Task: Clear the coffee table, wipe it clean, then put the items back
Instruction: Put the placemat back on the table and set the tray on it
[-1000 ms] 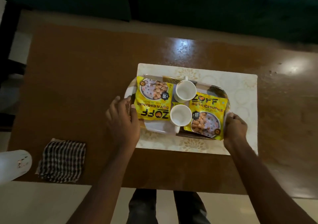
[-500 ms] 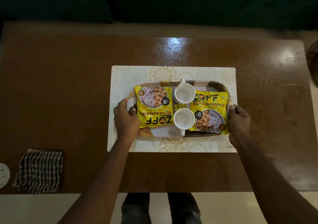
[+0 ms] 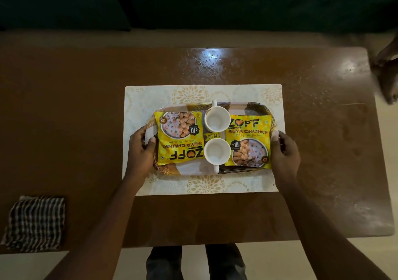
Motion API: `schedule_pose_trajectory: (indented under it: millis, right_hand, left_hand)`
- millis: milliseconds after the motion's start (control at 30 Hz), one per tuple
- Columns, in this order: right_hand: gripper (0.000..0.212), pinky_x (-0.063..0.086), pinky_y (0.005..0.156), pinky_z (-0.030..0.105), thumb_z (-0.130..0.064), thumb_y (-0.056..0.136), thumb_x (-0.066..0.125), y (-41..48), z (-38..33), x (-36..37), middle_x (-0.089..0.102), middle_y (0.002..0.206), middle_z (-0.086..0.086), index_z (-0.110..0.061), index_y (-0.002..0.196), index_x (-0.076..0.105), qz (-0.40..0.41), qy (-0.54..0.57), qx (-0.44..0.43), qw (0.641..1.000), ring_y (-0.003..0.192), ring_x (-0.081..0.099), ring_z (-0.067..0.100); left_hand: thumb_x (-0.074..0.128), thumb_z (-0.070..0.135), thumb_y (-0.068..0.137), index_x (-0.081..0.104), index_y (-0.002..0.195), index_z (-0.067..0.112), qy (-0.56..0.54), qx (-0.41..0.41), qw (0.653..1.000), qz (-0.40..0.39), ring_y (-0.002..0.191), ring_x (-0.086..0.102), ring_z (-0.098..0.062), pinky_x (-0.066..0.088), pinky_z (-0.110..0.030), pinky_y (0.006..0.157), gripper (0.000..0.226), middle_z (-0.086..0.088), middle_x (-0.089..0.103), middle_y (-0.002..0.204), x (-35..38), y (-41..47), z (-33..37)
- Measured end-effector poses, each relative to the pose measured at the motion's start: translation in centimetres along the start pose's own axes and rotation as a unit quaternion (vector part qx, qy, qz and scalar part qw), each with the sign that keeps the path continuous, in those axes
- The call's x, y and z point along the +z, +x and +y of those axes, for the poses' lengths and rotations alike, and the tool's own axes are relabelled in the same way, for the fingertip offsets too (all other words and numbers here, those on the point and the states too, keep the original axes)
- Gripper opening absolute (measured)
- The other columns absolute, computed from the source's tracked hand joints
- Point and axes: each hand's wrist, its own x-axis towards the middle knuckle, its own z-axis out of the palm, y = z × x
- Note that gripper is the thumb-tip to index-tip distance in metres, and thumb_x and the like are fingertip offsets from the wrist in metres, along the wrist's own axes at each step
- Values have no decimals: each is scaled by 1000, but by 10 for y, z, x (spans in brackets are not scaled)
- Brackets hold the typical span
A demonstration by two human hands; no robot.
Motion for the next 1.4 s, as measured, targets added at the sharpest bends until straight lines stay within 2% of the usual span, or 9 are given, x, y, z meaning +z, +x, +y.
schedule_pose_trajectory:
  millis: [167,267,367,467,867,1067,1167,1300,1400]
  right_hand:
    - [56,57,87,50,-73,88,49,-1,6,1,69,114,-6,-32,123,64,-14,34,17,999,107,66,16]
    - [51,58,86,50,-68,91,51,-3,6,3,70,113,-4,-31,123,65,-14,51,23,998,107,67,16]
    - [38,59,86,49,-52,97,54,-1,5,4,71,113,-2,-27,124,66,-11,56,34,998,105,68,15]
    - [32,59,85,48,-43,100,55,1,1,4,73,108,-3,-24,123,68,-11,66,45,997,101,70,15]
    - [37,60,81,42,-45,101,51,2,-11,5,71,108,-2,-23,128,66,1,9,38,999,94,68,12]
    - [39,45,98,43,-26,103,50,-9,-34,-4,55,136,13,-7,137,58,36,-98,-50,993,124,51,29]
    - [36,44,99,41,-21,104,50,-27,-60,-7,57,134,13,-6,136,59,12,-96,-92,991,124,51,28]
    - [33,40,94,27,-22,103,52,-59,-98,-5,61,131,11,-8,131,62,-56,-68,-134,987,123,53,25]
    - [30,44,97,34,-21,102,54,-88,-126,-2,63,129,8,-10,127,65,-101,-49,-164,980,123,54,25]
  left_hand:
    - [50,19,100,41,142,22,18,9,1000,-24,114,46,-10,44,-34,98,43,2,42,131,-4,2,-2]
    - [49,23,101,40,144,26,32,21,999,-33,113,48,-16,46,-37,98,44,-1,43,127,-6,4,-4]
    - [49,23,101,39,145,26,43,22,998,-27,109,47,-11,44,-34,97,45,1,43,124,-5,5,-3]
    - [48,22,101,41,145,25,51,27,998,-21,118,49,-15,45,-37,100,45,-2,46,130,-4,7,1]
    - [45,17,102,36,149,21,107,26,994,13,128,47,-28,41,-47,106,48,-12,45,137,3,13,16]
    - [49,26,100,37,148,12,168,2,983,75,135,37,-33,36,-49,108,51,-14,42,146,-4,-18,31]
    - [50,25,99,42,143,13,189,54,978,65,132,42,-29,39,-46,102,46,-9,47,144,-8,-51,44]
    - [53,20,97,47,138,13,202,114,971,48,126,48,-25,44,-45,97,42,-6,53,139,-14,-92,64]
    - [52,22,98,47,138,13,208,132,968,57,129,47,-23,42,-42,102,42,-6,52,140,-28,-120,76]
